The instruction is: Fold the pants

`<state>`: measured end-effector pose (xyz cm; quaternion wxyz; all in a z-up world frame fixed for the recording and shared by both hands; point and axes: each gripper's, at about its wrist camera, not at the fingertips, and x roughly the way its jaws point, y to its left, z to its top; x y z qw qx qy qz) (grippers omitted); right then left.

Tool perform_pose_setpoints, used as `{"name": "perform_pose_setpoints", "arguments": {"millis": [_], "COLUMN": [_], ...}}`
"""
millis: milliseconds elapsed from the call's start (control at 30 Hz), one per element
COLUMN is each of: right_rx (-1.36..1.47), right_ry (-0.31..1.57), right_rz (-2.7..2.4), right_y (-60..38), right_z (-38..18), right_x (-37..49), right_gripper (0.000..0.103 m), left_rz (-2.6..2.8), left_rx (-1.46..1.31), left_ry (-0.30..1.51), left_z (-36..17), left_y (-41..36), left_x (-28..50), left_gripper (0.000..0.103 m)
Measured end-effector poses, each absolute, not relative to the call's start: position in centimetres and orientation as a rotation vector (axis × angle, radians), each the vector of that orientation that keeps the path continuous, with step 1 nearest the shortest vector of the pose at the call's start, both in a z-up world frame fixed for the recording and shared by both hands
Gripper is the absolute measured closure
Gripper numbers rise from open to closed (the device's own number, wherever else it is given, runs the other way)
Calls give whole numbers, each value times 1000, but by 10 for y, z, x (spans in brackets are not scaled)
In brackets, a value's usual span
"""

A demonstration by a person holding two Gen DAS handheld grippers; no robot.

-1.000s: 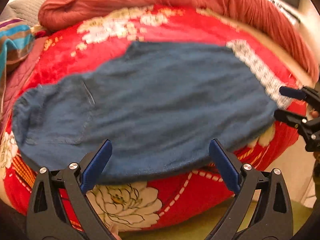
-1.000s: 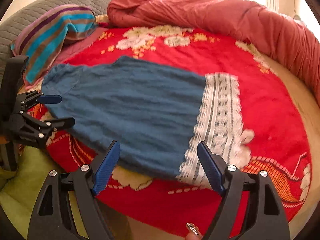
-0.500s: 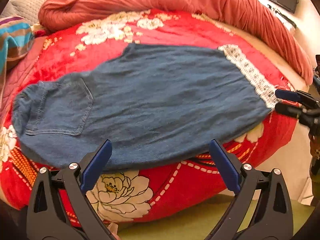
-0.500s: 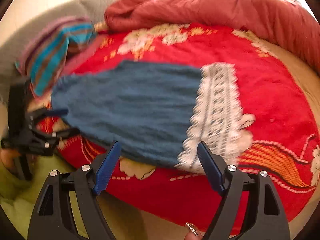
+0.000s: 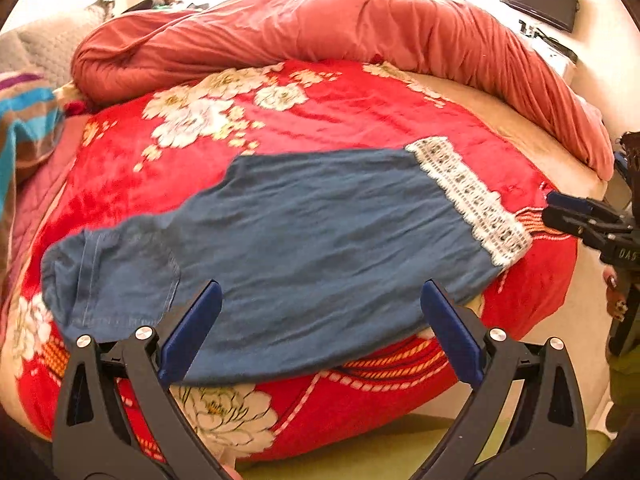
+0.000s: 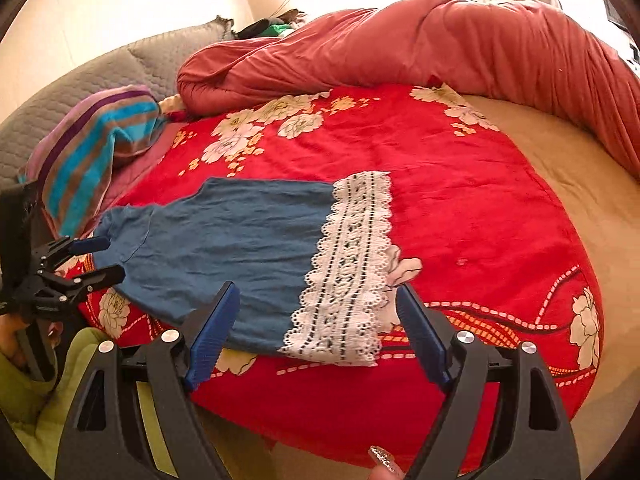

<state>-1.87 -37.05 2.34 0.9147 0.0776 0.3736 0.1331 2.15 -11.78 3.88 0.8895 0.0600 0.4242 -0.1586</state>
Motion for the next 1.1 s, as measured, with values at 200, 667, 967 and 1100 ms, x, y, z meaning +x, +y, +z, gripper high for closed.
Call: {"name": "perform_pose_setpoints", "arguments": {"millis": [200, 667, 967, 1100], "right_rx": [191, 318, 361, 382], "right_ry": [785, 904, 863, 855], "right_rz": [271, 289, 337, 366], "right_y": [-378, -375, -379, -378], "right_z": [12, -40, -45, -46], "right_x": [-17, 9, 20, 28], "right_gripper": [23, 25, 44, 46], "left_rz": [-379, -478, -627, -659], "left_rx": [160, 270, 289, 280], "left_ry": [876, 959, 1009, 1068], "left_z": [47, 17, -11, -28], "left_y": [-151, -220, -268, -281], "left_x": [48, 154, 197, 215], "left_gripper": [10, 10, 13, 17]}}
